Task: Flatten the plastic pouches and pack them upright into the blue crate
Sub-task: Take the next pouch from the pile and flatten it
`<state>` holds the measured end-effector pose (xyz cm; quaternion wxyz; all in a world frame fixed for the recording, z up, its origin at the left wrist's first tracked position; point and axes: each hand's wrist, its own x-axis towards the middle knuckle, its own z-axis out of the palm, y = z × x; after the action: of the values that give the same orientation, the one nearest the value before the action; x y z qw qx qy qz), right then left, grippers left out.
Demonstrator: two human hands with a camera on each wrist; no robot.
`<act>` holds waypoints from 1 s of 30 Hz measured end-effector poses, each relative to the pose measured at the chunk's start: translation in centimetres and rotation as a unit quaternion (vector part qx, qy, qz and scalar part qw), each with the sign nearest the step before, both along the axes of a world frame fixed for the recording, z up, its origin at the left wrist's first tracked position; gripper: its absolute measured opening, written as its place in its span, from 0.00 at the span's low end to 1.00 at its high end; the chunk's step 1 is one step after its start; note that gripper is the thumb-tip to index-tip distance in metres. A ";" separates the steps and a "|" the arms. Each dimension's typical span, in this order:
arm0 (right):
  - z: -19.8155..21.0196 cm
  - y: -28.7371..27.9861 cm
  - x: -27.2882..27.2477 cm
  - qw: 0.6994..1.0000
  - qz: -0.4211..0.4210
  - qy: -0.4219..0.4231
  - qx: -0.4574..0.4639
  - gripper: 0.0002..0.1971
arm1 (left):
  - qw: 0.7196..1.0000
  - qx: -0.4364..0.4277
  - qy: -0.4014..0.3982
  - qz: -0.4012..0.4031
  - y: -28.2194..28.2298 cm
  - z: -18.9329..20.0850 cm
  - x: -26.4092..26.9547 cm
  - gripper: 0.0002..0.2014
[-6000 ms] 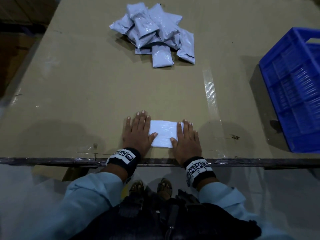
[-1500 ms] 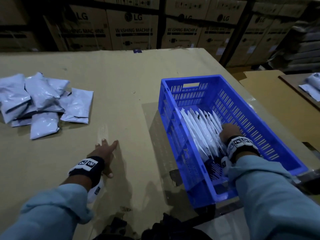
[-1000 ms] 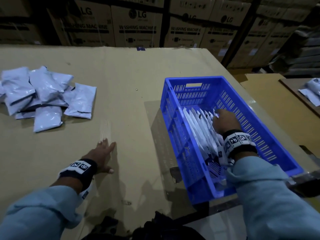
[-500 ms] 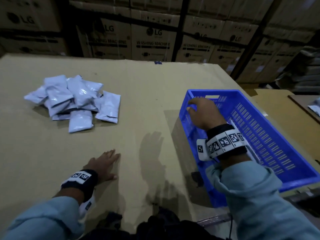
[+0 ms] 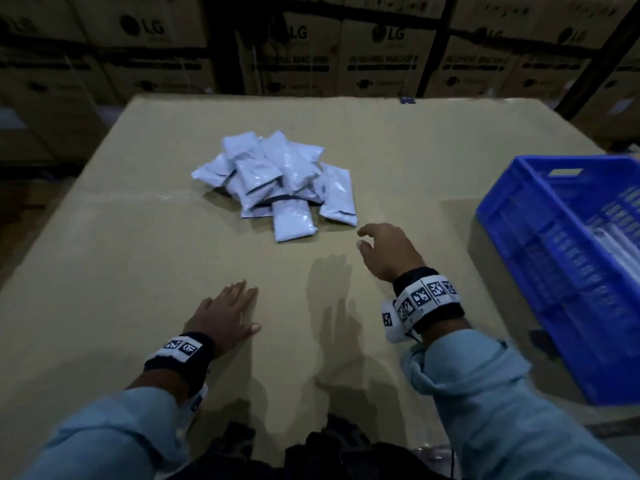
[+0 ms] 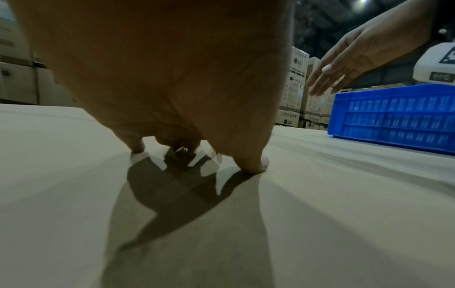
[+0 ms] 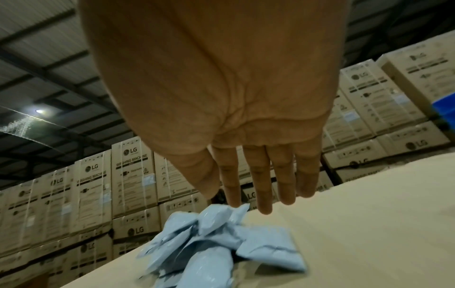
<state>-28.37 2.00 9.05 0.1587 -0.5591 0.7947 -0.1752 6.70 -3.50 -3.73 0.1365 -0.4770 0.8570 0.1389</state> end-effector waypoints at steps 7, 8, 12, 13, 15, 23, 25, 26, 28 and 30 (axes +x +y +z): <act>-2.8 -5.9 8.9 0.998 0.022 0.057 0.009 0.21 | 0.999 0.000 -0.036 0.009 -2.6 -0.8 5.7 0.50; -2.8 -7.0 9.5 0.998 0.025 0.061 0.001 0.22 | 0.999 0.002 -0.035 0.012 -3.1 -0.8 5.7 0.52; -3.1 -11.1 11.0 0.997 0.015 0.073 -0.012 0.26 | 0.998 0.025 -0.031 0.045 -5.0 -0.2 5.5 0.61; -3.3 -12.0 11.2 0.998 0.008 0.067 -0.012 0.27 | 0.998 0.030 -0.037 0.052 -5.5 0.0 5.5 0.64; -3.7 -13.9 11.4 0.999 -0.014 0.048 -0.012 0.29 | 0.997 0.037 -0.050 0.054 -6.4 0.4 5.4 0.70; -5.7 -21.0 10.8 0.998 -0.056 -0.006 0.005 0.37 | 0.993 0.088 -0.047 0.060 -7.6 -0.2 5.2 0.74; -6.3 -22.0 10.8 0.999 -0.053 -0.001 0.002 0.34 | 0.992 0.099 -0.044 0.059 -7.6 -0.4 5.2 0.74; -6.5 -22.4 10.8 0.999 -0.053 -0.004 -0.004 0.33 | 0.992 0.104 -0.043 0.057 -7.7 -0.4 5.2 0.74; -7.1 -22.9 10.8 0.998 -0.053 -0.007 -0.041 0.30 | 0.992 0.110 -0.037 0.057 -7.8 -0.5 5.3 0.74; -7.5 -23.2 10.9 0.993 -0.066 -0.003 -0.098 0.27 | 0.992 0.107 -0.032 0.057 -7.7 -0.5 5.3 0.74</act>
<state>-17.46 -21.18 1.55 0.0932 -0.5174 0.8086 -0.2643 12.03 -11.21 -4.27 0.2058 -0.5116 0.8041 0.2222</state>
